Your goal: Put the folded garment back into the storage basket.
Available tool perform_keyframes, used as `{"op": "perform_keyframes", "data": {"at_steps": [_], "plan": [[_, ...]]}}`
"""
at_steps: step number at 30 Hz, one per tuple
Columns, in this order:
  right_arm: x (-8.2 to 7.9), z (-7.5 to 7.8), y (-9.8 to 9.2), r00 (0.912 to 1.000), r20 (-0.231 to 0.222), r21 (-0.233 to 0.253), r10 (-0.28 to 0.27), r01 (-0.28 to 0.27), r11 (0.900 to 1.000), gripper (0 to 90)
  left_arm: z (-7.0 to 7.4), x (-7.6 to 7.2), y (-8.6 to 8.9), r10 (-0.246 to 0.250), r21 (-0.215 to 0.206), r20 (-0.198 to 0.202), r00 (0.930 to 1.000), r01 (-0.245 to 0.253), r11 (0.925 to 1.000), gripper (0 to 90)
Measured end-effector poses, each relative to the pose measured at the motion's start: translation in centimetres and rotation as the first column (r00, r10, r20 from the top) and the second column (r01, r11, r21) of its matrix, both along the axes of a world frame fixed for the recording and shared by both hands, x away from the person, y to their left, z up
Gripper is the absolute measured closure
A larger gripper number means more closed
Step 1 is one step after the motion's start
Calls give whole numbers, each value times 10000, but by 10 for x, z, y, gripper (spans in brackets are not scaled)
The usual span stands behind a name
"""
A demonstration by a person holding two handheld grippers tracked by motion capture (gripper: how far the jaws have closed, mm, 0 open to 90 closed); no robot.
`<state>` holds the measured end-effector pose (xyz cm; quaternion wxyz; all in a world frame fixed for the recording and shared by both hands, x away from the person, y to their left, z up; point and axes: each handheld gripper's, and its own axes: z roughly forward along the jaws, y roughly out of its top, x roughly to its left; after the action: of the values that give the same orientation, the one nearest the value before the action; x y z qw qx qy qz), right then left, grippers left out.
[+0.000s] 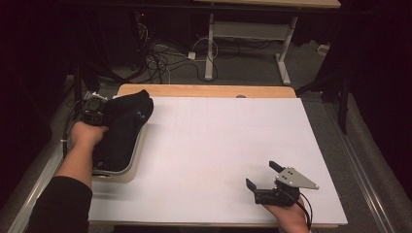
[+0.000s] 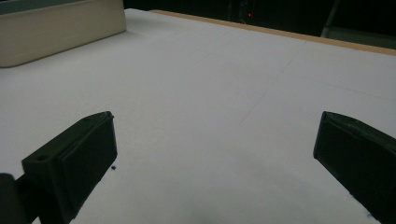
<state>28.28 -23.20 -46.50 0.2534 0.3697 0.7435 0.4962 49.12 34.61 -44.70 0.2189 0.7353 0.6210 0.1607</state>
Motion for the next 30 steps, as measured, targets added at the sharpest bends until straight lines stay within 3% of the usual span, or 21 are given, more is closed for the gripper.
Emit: {"op": "perform_keyframes", "data": {"at_steps": [6,8,13,17,21,27,30], "plan": [[1,-1,2,9999,-89,3,104,-104,9999,0,-13,7,-1,-170,-36,-677,9976,168,9999,870],[1,-1,3,9999,-103,-7,99,-99,10000,0,-14,8,0,-190,-47,-721,9972,187,9998,870],[0,-1,4,9999,-79,-54,145,-145,9999,0,-12,7,0,-138,-110,-606,9981,132,9999,870],[-1,0,4,9998,-43,1,181,-181,9998,0,-8,5,1,217,13,-194,9996,-217,9998,870],[0,0,5,9997,-43,58,232,-232,9997,0,-13,9,-1,169,291,-394,9991,-158,9995,870],[-1,0,7,9994,-32,29,330,-330,9995,1,-14,10,-1,-41,15,-573,9984,42,10000,869],[0,0,6,9994,-36,71,343,-343,9994,1,-7,2,-2,-166,-286,-321,9993,157,9995,869]]}}
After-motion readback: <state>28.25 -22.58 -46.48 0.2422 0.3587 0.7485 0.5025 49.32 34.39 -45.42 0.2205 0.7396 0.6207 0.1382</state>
